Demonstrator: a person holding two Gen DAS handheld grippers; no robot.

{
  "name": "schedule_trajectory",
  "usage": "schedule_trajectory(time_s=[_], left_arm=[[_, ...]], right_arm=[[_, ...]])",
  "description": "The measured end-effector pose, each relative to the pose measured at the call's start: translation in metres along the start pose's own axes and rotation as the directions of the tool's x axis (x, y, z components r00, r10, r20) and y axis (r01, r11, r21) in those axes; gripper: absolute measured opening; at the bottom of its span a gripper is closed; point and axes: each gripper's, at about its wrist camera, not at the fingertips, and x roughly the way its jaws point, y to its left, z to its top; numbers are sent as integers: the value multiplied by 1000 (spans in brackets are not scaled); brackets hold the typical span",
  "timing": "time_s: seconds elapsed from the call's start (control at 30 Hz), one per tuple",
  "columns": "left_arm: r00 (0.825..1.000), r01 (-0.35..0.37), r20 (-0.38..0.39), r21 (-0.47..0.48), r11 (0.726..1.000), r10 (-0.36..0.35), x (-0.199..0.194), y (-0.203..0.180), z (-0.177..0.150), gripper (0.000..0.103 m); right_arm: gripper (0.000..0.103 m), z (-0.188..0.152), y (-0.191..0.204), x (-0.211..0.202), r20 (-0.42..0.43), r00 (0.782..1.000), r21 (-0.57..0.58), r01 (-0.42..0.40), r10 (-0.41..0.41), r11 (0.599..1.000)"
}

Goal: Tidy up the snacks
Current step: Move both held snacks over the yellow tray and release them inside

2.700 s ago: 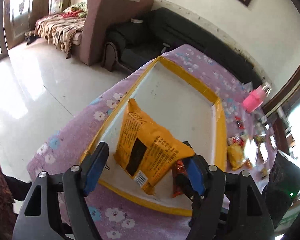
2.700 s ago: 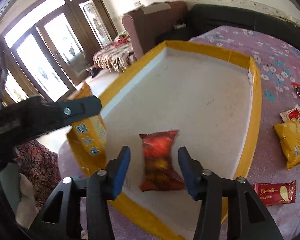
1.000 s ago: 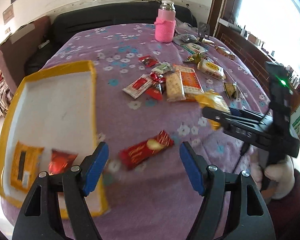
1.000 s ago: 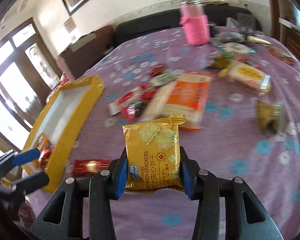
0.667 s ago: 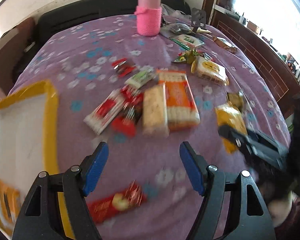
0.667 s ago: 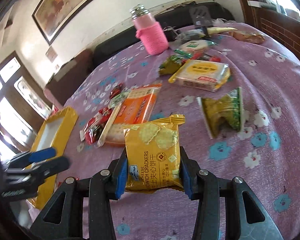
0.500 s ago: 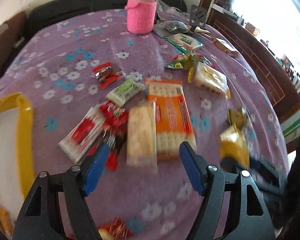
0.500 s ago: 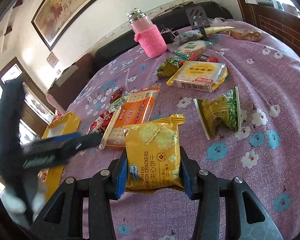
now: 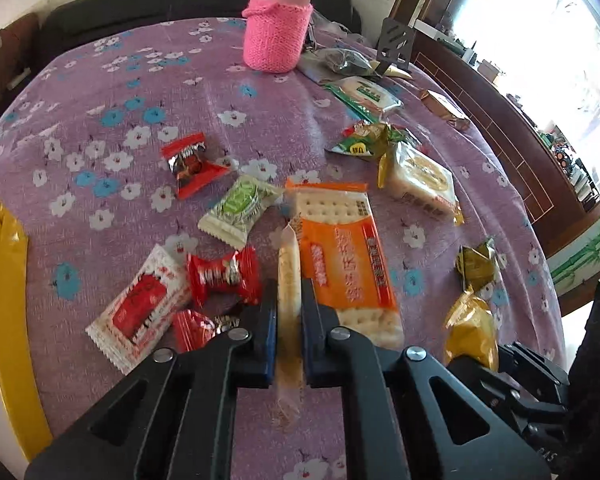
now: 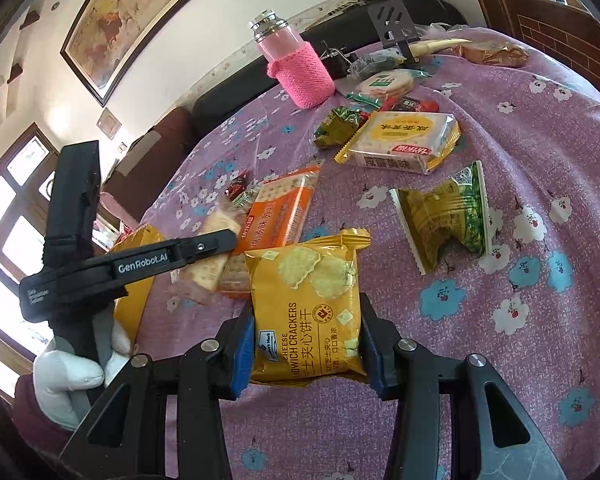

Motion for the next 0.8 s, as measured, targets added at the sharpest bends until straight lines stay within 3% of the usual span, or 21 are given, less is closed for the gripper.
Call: schedule_trajectory(time_s=[0.17, 0.37, 0.63, 0.8], left_arm=[[999, 20, 27, -53, 998, -19, -15, 11, -9, 7], [993, 79, 102, -127, 989, -66, -59, 28, -30, 7], [967, 27, 255, -208, 978, 27, -145, 59, -75, 7], [933, -53, 331, -256, 965, 139, -196, 96, -101, 7]], right_arm=[[46, 0, 0, 0, 5, 1000, 1, 10, -10, 1000], [46, 0, 1, 1, 8, 1000, -14, 16, -16, 1000], [46, 0, 8, -7, 45, 999, -34, 15, -13, 999], [46, -6, 58, -17, 42, 999, -125, -25, 31, 992]])
